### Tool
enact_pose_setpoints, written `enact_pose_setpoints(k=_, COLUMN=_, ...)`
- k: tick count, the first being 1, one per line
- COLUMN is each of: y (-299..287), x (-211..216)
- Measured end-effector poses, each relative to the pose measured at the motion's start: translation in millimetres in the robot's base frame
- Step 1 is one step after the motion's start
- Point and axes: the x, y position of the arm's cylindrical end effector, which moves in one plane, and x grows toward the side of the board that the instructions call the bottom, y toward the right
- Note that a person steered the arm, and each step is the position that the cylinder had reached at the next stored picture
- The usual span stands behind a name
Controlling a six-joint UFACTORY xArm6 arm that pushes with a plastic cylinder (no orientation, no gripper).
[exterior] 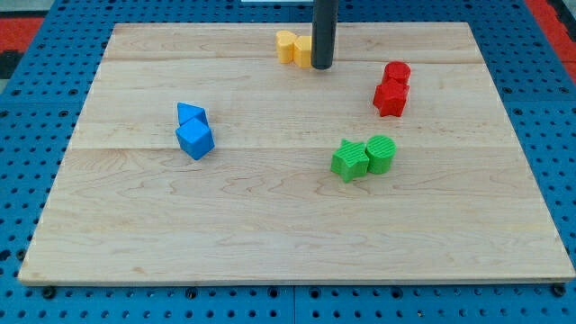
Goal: Place the blue cube diagonally to the bottom right of the yellow hexagon
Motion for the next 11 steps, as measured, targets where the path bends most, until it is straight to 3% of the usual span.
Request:
enact_pose_setpoints(k=1, y=0, x=-16)
enact_pose_setpoints(k=2, y=13, x=-7)
enact_pose_setpoints(k=3, y=25, x=66)
enact_pose_setpoints(k=4, y=22, x=165)
enact_pose_setpoints(k=5, y=-47, x=241)
enact_pose_setpoints(k=6, y=-168, x=212)
enact_pose_setpoints(k=8, y=-176, x=53)
enact_pose_setpoints(k=9, y=-165, x=54)
enact_pose_setpoints(k=11, y=-179, x=135)
